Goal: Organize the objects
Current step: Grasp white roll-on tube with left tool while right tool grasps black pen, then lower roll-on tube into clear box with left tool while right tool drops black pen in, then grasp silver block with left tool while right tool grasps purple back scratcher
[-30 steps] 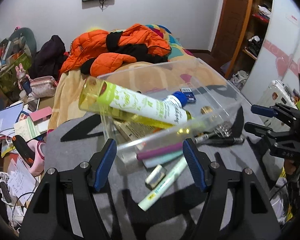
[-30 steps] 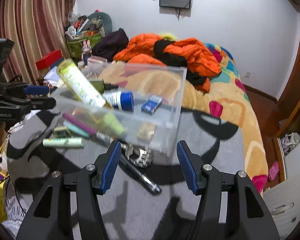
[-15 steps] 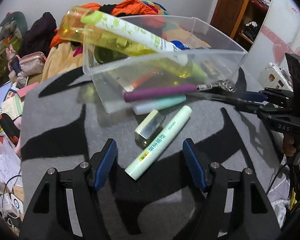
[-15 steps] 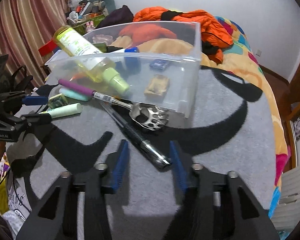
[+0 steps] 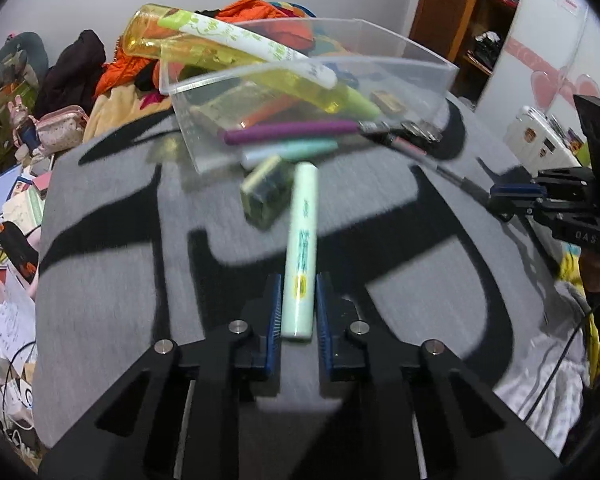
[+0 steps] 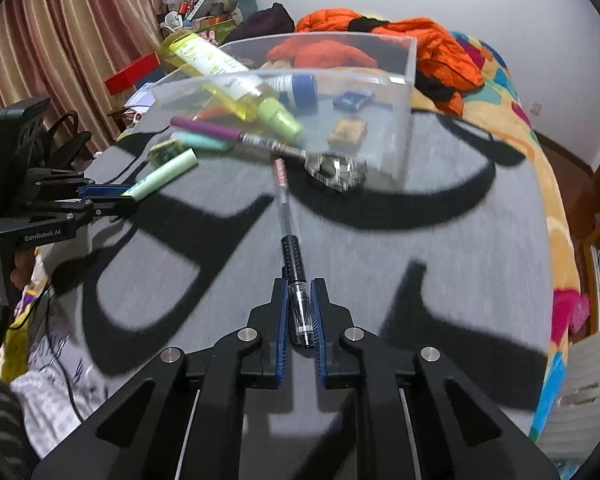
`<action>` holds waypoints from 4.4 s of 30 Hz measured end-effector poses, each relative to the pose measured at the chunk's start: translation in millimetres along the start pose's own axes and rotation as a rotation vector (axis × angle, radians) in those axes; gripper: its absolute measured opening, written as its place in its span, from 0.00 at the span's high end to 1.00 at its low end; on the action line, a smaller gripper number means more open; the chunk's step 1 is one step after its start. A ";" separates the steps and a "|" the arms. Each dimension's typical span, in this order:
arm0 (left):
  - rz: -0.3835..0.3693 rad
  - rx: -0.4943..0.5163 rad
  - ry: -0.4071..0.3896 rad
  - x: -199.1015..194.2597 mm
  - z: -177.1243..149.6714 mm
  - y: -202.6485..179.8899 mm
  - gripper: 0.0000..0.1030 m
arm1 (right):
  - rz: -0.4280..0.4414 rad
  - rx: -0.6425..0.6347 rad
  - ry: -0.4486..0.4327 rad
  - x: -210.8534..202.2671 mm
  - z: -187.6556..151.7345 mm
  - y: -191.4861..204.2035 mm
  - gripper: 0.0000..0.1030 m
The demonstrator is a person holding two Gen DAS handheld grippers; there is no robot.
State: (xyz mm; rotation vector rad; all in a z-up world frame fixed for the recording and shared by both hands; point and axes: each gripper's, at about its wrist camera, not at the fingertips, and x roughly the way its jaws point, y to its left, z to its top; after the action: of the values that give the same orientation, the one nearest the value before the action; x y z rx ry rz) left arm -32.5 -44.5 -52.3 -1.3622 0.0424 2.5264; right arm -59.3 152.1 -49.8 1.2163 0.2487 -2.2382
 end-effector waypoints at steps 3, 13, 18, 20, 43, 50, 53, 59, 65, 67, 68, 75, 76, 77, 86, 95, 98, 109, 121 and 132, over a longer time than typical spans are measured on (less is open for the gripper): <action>0.016 0.020 0.014 -4.2 -6.6 -5.9 0.84 | -0.007 -0.011 0.016 -7.3 -10.4 2.4 0.90; 0.039 0.012 0.016 13.7 21.9 -4.0 0.64 | -0.031 0.000 -0.014 2.5 19.5 2.9 0.66; 0.043 -0.023 0.007 25.2 36.7 -1.7 0.64 | -0.093 -0.015 -0.005 23.4 36.1 7.6 0.66; 0.046 -0.029 -0.003 26.6 37.3 -2.2 0.64 | -0.101 -0.004 0.003 30.7 37.9 9.1 0.65; 0.050 -0.052 -0.152 -22.5 30.9 -22.5 0.86 | -0.045 0.071 -0.168 -25.6 32.1 17.1 0.92; 0.045 -0.087 -0.261 -49.0 52.2 -18.1 0.86 | -0.029 0.130 -0.274 -47.1 57.6 5.9 0.92; 0.040 -0.103 -0.300 -56.4 61.8 -14.3 0.86 | -0.028 0.142 -0.319 -56.6 67.3 3.2 0.92; 0.036 -0.115 -0.353 -65.6 84.2 -6.7 0.86 | -0.034 0.137 -0.410 -77.3 90.5 2.9 0.92; 0.040 -0.107 -0.352 -57.5 108.0 -1.5 0.86 | -0.072 0.102 -0.470 -84.0 118.5 4.2 0.92; 0.037 -0.105 -0.345 -53.0 113.8 -1.8 0.86 | -0.081 0.099 -0.476 -82.8 126.8 3.5 0.92; 0.037 -0.105 -0.342 -50.9 116.7 -1.6 0.86 | -0.090 0.097 -0.478 -80.9 131.1 3.3 0.92; 0.020 -0.100 -0.324 -32.0 144.0 -2.8 0.86 | -0.178 0.060 -0.455 -58.8 152.2 4.8 0.92; 0.019 -0.098 -0.320 -27.6 148.5 -4.0 0.86 | -0.189 0.055 -0.448 -55.6 153.5 4.6 0.92; 0.016 -0.100 -0.315 -22.6 153.5 -4.7 0.86 | -0.206 0.050 -0.439 -51.2 154.3 4.0 0.92; -0.046 -0.094 -0.231 24.0 186.2 -18.3 0.86 | -0.342 -0.036 -0.337 -6.1 154.1 3.7 0.92; -0.046 -0.120 -0.192 52.8 191.2 -24.5 0.86 | -0.391 -0.065 -0.299 12.2 154.5 2.9 0.92; -0.071 -0.126 -0.176 53.9 188.8 -22.5 0.86 | -0.363 -0.050 -0.287 14.8 155.1 0.9 0.92; -0.002 -0.067 -0.257 17.3 186.4 -29.7 0.85 | -0.232 -0.010 -0.246 17.9 155.1 0.0 0.86; 0.023 -0.077 -0.305 -20.4 162.7 -16.2 0.59 | -0.211 -0.023 -0.295 -14.2 135.8 5.7 0.55; 0.076 -0.042 -0.282 -37.7 111.1 -10.2 0.49 | -0.149 -0.006 -0.203 -17.0 80.0 -5.8 0.49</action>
State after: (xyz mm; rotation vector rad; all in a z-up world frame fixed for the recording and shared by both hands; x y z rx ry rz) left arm -100.9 -26.1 41.7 -1.0232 -0.0145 2.7725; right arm -112.2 130.2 9.0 0.9868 0.2734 -2.4669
